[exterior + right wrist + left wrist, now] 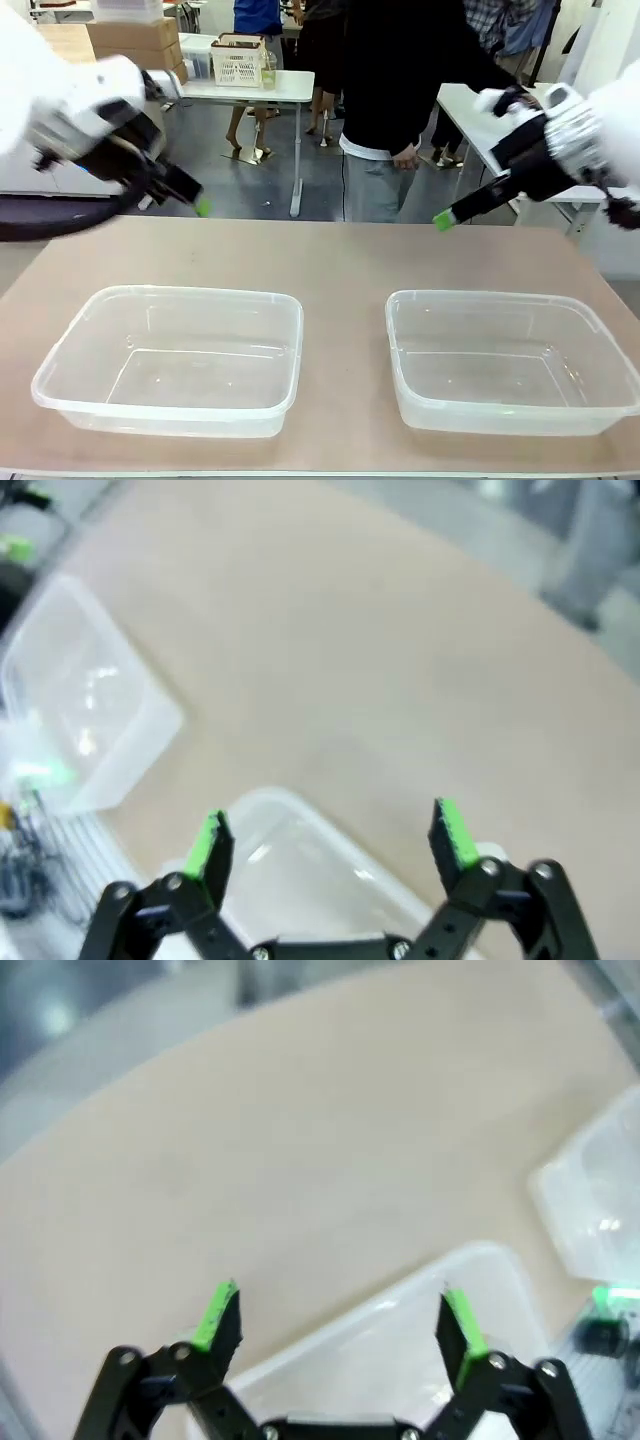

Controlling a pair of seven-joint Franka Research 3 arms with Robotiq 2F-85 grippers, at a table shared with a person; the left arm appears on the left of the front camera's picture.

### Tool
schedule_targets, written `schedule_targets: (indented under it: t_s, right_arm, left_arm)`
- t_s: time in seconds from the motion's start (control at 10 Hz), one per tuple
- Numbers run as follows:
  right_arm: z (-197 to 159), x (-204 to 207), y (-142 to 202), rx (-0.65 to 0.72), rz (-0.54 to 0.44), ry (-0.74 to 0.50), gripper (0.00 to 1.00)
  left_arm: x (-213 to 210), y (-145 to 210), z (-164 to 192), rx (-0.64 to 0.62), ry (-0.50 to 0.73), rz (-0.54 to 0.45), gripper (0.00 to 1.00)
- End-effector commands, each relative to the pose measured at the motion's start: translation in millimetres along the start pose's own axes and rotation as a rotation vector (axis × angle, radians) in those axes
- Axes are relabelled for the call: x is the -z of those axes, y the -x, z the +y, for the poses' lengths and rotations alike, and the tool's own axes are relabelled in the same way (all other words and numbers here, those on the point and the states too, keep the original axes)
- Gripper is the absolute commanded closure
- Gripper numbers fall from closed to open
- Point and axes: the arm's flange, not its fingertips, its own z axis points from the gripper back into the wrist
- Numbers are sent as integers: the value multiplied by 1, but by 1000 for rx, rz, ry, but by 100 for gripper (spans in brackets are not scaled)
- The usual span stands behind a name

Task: Sort the waste into each basket.
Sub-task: Pick up the Organizing box on the left side of the table and lift it.

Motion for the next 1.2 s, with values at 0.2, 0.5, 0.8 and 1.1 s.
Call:
schedule_targets:
  t_s: [0.2,0.5,0.8,1.1]
  right_arm:
    - [-123,-110,99,853,-486,-749,0]
    - [-110,-124,110,390,-279,-521,0]
    - [-110,-124,110,390,-279,-521,0]
    - [-110,-124,110,390,-279,-521,0]
  left_arm:
    - [-119,98,82,-582,536,-581,0]
    - [-152,63,103,-386,449,-396,0]
    - [-152,63,103,-386,449,-396,0]
    - [-152,63,103,-386,449,-396,0]
